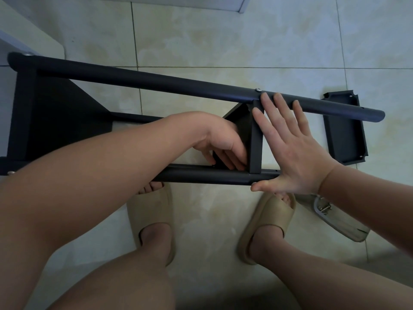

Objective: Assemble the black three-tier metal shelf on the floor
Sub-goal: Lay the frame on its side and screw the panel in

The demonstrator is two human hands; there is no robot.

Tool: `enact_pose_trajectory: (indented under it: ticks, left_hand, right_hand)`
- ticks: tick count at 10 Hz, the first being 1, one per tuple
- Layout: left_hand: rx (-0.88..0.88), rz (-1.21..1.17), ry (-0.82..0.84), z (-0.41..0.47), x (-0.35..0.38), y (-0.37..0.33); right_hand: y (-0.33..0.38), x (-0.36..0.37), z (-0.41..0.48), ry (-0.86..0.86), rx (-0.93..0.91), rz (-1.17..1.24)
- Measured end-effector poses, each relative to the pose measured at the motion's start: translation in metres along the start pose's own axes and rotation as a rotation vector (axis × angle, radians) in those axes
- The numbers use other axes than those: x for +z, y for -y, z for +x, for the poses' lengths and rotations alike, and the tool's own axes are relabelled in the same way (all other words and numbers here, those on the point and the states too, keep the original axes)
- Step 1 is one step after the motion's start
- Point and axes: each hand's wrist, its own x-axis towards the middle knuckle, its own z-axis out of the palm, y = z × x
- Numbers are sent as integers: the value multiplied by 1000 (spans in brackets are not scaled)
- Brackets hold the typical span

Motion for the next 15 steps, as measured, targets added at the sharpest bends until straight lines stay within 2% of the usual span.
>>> enact_pose_trajectory:
  ticks: [4, 6, 8, 10, 13, 15]
  left_hand:
    - [-67, -15, 73, -4, -3, -3]
    - [-34, -32, 41, -1, 0, -2]
    - [-57, -31, 111, -5, -3, -2]
    - [-37, -25, 64, -3, 0, -2]
    - [-38, -29, 88, -5, -3, -1]
    - [-8, -18, 9, -1, 1, -1]
  right_hand:
    - [-1, 2, 0, -15, -8, 4]
    - [-1, 2, 0, -18, -10, 3]
    - [-1, 2, 0, -11, -7, 6]
    - [-1, 1, 0, -12, -9, -7]
    - [-2, 2, 0, -23, -11, -6]
    - [-2, 3, 0, -25, -14, 1]
